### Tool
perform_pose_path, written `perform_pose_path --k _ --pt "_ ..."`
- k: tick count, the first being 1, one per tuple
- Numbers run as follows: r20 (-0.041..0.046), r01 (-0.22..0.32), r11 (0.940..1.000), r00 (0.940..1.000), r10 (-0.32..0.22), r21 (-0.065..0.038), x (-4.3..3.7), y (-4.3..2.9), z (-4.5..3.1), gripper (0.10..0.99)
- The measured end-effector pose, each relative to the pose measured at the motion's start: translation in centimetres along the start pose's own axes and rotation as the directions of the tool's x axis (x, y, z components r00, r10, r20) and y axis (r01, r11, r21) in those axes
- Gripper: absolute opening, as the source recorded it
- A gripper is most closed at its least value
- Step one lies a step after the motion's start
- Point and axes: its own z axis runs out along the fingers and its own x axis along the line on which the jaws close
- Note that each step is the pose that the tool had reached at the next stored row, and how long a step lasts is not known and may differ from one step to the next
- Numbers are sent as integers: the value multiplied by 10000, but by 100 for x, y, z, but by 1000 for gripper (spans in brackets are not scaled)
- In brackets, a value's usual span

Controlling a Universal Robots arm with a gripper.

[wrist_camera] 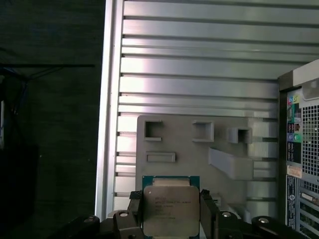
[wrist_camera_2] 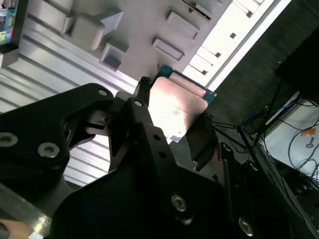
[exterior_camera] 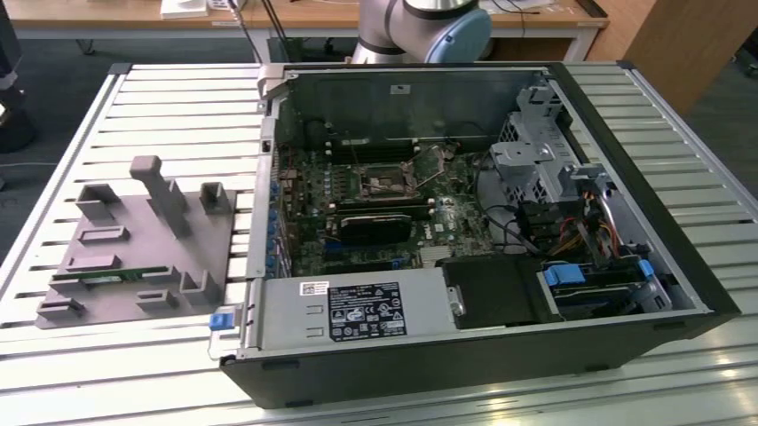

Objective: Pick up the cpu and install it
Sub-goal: 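Pick up the cpu and move it towards the insertion slot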

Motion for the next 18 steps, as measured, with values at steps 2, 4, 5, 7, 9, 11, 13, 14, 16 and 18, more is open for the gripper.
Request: perform_pose_path --k 2,4,5,7,9,11,13,14,16,18 --pt "-1 0 10000 10000 0 -2 -90 -2 1 541" --pt "-2 -1 10000 10000 1 -2 -177 -4 1 541" --pt "-1 -1 10000 10000 1 -2 -219 -5 2 541" --pt "-1 0 10000 10000 0 -3 -306 -7 2 541" --pt "-1 1 10000 10000 -1 -7 -392 -9 2 541" --pt "0 0 10000 10000 0 -21 -477 -10 4 541" --pt "-1 -1 10000 10000 1 -24 -561 -12 4 541" --pt "-1 0 10000 10000 0 -23 -605 -13 4 541" --pt "1 1 10000 10000 -1 -29 -683 -15 6 541" --pt "-2 -1 10000 10000 1 -34 -762 -16 5 541"
